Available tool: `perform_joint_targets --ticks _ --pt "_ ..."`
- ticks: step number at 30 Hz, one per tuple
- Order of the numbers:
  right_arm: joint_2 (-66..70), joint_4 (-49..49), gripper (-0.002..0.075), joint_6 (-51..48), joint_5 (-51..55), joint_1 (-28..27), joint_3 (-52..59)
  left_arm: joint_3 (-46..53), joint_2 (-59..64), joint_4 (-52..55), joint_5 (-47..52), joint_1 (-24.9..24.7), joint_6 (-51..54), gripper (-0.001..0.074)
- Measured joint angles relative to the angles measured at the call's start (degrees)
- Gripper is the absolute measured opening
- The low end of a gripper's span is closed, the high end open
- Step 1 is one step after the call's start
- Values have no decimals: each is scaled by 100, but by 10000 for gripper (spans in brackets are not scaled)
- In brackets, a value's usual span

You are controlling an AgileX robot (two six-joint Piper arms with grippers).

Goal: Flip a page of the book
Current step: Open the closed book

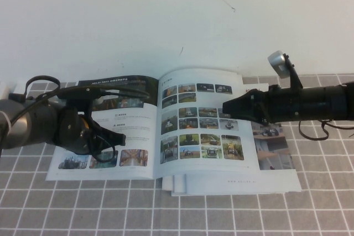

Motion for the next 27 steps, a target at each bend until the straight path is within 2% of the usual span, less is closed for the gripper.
perform_joint_targets --ticks 4,7,12,27 --pt "0 -210 355 18 -468 -133 0 0 0 -11 0 0 0 -4" --pt "3 -762 355 196 -727 -172 0 0 0 -11 -10 0 0 -4" --pt "13 -1335 355 386 -755 -172 0 0 0 -11 -10 0 -21 -4" --pt "13 -1426 354 736 -900 -172 0 0 0 -32 -10 0 -21 -4"
